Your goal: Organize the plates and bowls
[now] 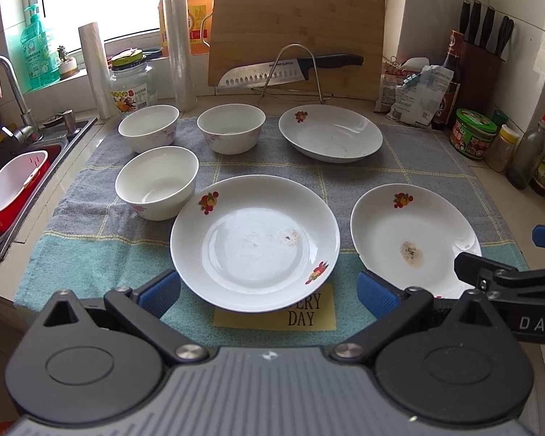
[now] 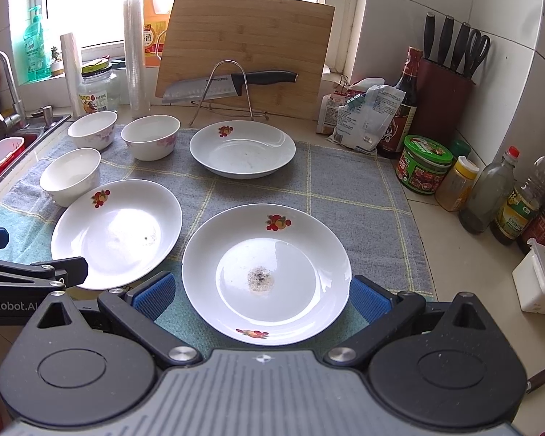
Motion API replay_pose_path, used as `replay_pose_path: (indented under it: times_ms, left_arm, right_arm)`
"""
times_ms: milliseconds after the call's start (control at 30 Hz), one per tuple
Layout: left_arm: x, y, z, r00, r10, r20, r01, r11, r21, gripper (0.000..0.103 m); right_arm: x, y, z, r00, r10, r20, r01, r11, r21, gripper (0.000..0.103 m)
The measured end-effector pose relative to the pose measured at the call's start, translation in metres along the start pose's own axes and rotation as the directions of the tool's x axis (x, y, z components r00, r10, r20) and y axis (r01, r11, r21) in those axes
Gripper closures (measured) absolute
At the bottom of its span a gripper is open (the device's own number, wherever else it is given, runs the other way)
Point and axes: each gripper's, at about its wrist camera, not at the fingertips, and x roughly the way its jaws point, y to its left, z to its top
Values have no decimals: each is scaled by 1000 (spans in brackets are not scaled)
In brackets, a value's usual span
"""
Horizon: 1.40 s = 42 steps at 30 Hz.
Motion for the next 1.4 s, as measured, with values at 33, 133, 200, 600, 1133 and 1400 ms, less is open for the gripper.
replay_pose_path:
  times_ms: [33,133,200,600,1133,1400]
  left_arm:
    - [0,0,0,1000,0,1,0,1000,0,1]
    - [0,-1,0,1000,-1,2,1,1000,2,1]
    - [1,-1,1,1000,-5,5,5,1000,3,1]
    - [4,-6,0,998,-63,18,62,998,27,1]
    - [16,-8,-3,996,-82,-20,83,996,15,1]
    - [23,-6,1,997,-64,-40,64,998,-12,1]
  right_arm:
    - [0,0,0,1000,1,1,-1,1000,0,0]
    - [0,-1,-1,1000,8,7,-8,1000,4,0]
    - [0,-2,-3,1000,22,16,-22,1000,5,0]
    - [-3,-11,-19,988,113,108,-108,993,-54,0]
    - [53,-35,-70,988,153,-27,-154,986,-65,0]
    - [87,-44,-78,982,172,-73,-176,983,-59,0]
